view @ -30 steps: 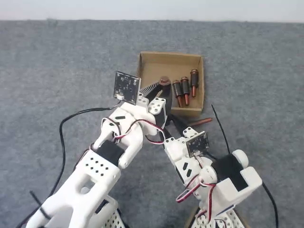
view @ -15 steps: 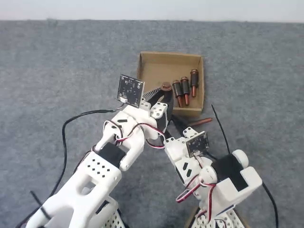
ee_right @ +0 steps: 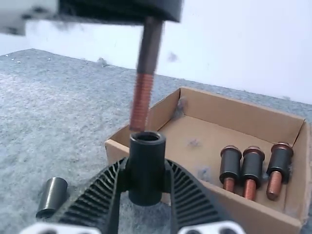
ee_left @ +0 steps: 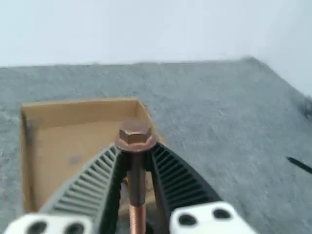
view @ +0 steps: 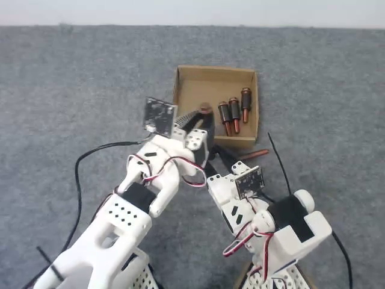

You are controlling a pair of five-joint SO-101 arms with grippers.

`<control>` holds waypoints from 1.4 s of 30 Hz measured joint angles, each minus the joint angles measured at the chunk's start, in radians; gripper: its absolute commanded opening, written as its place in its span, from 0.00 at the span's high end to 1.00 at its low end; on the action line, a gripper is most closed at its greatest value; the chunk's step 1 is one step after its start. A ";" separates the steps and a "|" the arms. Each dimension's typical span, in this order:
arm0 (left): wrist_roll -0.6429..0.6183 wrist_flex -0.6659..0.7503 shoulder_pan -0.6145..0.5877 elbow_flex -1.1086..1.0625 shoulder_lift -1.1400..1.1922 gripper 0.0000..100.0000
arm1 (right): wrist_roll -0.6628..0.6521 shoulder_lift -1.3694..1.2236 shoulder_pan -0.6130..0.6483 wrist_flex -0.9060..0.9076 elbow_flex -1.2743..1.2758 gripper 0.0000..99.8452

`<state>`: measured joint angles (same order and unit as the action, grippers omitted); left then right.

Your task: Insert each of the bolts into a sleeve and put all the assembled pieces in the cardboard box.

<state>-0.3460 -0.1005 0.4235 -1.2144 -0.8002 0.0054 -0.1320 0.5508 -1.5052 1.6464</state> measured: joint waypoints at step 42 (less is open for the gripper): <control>0.006 0.175 0.037 -0.164 0.000 0.99 | -0.002 0.002 -0.002 0.000 0.000 0.99</control>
<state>-0.3399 0.0744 0.4603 -1.3786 -0.8002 0.0038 -0.1304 0.5493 -1.5052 1.6464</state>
